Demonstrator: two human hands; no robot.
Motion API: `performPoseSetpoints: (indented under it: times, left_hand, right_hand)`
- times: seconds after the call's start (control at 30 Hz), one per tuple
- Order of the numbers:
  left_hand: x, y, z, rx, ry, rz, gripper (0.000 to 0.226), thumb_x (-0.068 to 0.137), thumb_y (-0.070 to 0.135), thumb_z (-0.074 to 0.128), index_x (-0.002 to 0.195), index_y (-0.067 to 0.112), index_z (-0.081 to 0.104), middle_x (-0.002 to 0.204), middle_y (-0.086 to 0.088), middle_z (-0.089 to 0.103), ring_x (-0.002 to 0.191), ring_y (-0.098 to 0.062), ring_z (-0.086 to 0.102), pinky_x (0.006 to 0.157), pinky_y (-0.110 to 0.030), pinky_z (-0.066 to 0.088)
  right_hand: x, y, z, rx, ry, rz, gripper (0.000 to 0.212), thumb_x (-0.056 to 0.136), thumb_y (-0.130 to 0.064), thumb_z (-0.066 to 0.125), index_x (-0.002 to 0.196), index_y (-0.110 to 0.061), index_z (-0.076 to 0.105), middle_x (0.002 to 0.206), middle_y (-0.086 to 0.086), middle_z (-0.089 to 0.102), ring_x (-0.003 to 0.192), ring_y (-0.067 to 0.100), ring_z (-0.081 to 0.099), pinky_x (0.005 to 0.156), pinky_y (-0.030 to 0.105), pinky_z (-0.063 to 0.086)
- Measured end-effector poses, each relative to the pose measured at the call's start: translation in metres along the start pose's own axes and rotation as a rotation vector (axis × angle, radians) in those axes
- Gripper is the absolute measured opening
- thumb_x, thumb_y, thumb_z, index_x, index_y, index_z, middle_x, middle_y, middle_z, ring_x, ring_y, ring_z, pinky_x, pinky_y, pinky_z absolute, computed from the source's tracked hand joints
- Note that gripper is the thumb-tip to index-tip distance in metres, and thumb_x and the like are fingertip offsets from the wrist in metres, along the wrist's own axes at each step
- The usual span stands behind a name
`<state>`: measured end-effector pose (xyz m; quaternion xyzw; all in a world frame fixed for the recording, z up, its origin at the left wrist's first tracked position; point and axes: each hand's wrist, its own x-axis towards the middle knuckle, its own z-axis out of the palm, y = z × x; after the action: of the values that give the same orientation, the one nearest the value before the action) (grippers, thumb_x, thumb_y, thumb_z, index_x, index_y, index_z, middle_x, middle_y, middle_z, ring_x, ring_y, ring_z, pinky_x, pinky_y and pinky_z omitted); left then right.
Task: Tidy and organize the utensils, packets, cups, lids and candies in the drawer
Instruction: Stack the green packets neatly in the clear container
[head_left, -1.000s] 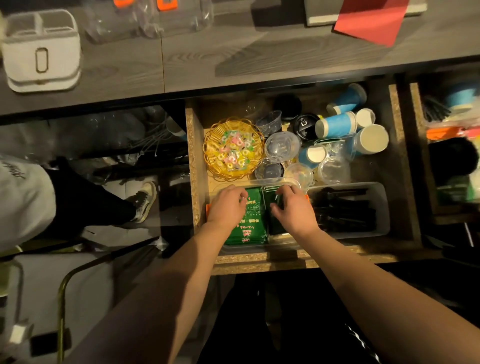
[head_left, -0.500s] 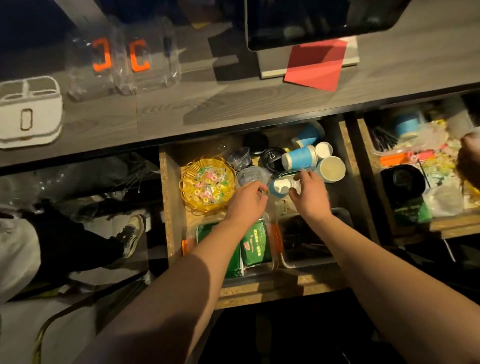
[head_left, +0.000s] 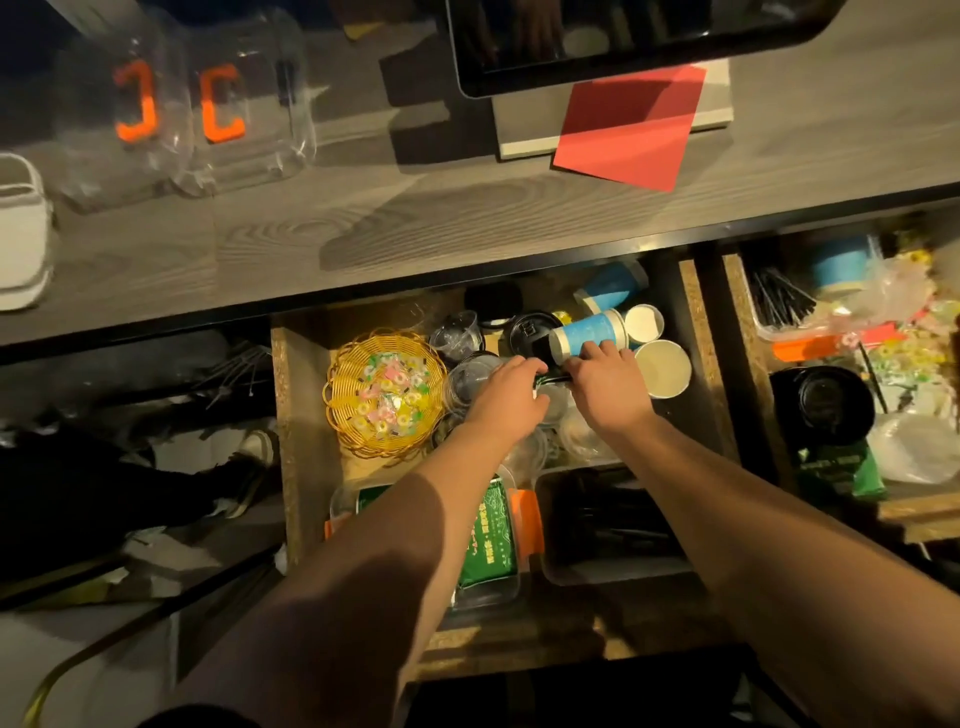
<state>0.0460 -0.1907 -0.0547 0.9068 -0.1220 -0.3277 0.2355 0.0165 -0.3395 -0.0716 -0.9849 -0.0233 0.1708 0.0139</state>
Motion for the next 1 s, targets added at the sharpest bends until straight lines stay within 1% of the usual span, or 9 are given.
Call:
performPoseSetpoints:
  times: [0.17,0.27,0.4,0.53,0.6,0.7,0.83,0.93,1.0]
  left_hand:
    - [-0.012,0.007,-0.015,0.064,0.122,0.042,0.033,0.098,0.017,0.056,0.131,0.019,0.057,0.125,-0.003,0.062,0.117,-0.025,0.057,0.093,-0.041,0.046]
    - [-0.026,0.011,-0.029,-0.135,0.19,-0.017,0.031,0.1,0.024,0.057,0.13,0.016,0.059,0.117,-0.005,0.068,0.105,-0.025,0.063,0.088,-0.039,0.051]
    - [-0.054,0.01,-0.052,-0.652,0.201,-0.141,0.018,0.1,0.019,0.059,0.116,0.013,0.063,0.11,0.001,0.07,0.087,-0.015,0.069,0.075,-0.028,0.06]
    - [-0.099,0.002,-0.07,-0.892,0.14,-0.168,0.033,0.1,0.019,0.061,0.132,0.012,0.057,0.126,-0.004,0.068,0.086,-0.021,0.075,0.086,-0.038,0.06]
    - [-0.121,-0.005,-0.078,-0.941,0.151,-0.207,0.037,0.099,0.022,0.061,0.135,0.026,0.05,0.123,0.007,0.065,0.081,-0.016,0.074,0.09,-0.038,0.059]
    - [-0.153,-0.022,-0.096,-0.938,0.182,-0.25,0.01,0.095,0.026,0.065,0.104,0.03,0.062,0.098,0.015,0.065,0.086,-0.013,0.07,0.088,-0.036,0.058]
    - [-0.179,-0.053,-0.112,-0.748,0.2,-0.235,0.075,0.059,0.051,0.064,0.121,0.009,0.068,0.136,-0.012,0.062,0.123,-0.029,0.059,0.103,-0.047,0.049]
    - [-0.201,-0.059,-0.13,-0.695,0.123,-0.207,0.07,0.069,0.038,0.07,0.129,0.002,0.062,0.124,-0.013,0.068,0.092,-0.016,0.066,0.068,-0.022,0.053]
    - [-0.206,-0.069,-0.135,-0.738,0.142,-0.193,0.051,0.084,0.027,0.072,0.13,0.006,0.062,0.114,-0.006,0.071,0.085,-0.012,0.065,0.061,-0.019,0.048]
  right_hand:
    - [-0.01,-0.004,-0.007,0.343,0.292,-0.098,0.026,0.087,-0.017,0.067,0.113,-0.016,0.067,0.099,0.006,0.063,0.091,0.029,0.056,0.073,0.042,0.043]
    - [-0.023,-0.016,-0.027,0.795,0.375,0.116,0.041,0.088,-0.025,0.07,0.126,-0.017,0.058,0.115,-0.001,0.061,0.106,0.015,0.054,0.088,0.032,0.046]
    - [-0.04,-0.028,-0.05,1.314,0.168,0.43,0.055,0.089,-0.027,0.07,0.138,-0.02,0.045,0.136,0.004,0.054,0.124,0.017,0.052,0.102,0.038,0.048]
    - [-0.065,-0.049,-0.08,1.678,0.022,0.477,0.027,0.092,-0.014,0.066,0.119,-0.008,0.062,0.114,0.009,0.071,0.1,0.018,0.068,0.089,0.033,0.054]
    - [-0.08,-0.064,-0.094,1.729,-0.034,0.411,0.007,0.092,-0.01,0.065,0.098,-0.011,0.069,0.094,0.003,0.076,0.084,0.015,0.071,0.074,0.03,0.056]
    - [-0.096,-0.082,-0.104,1.593,-0.11,0.331,0.003,0.087,-0.01,0.07,0.087,-0.006,0.07,0.083,0.007,0.074,0.079,0.02,0.067,0.069,0.029,0.052]
    - [-0.11,-0.114,-0.122,1.442,-0.044,0.249,0.024,0.081,-0.022,0.079,0.096,-0.005,0.073,0.087,0.005,0.073,0.074,0.006,0.065,0.066,0.015,0.05]
    - [-0.113,-0.144,-0.133,1.429,-0.128,0.141,0.017,0.084,-0.018,0.076,0.088,-0.003,0.07,0.077,0.001,0.069,0.068,0.007,0.063,0.066,0.02,0.048]
    - [-0.113,-0.163,-0.136,1.493,-0.196,0.115,0.014,0.088,-0.015,0.071,0.081,-0.005,0.064,0.069,0.004,0.061,0.062,0.01,0.058,0.06,0.024,0.046]
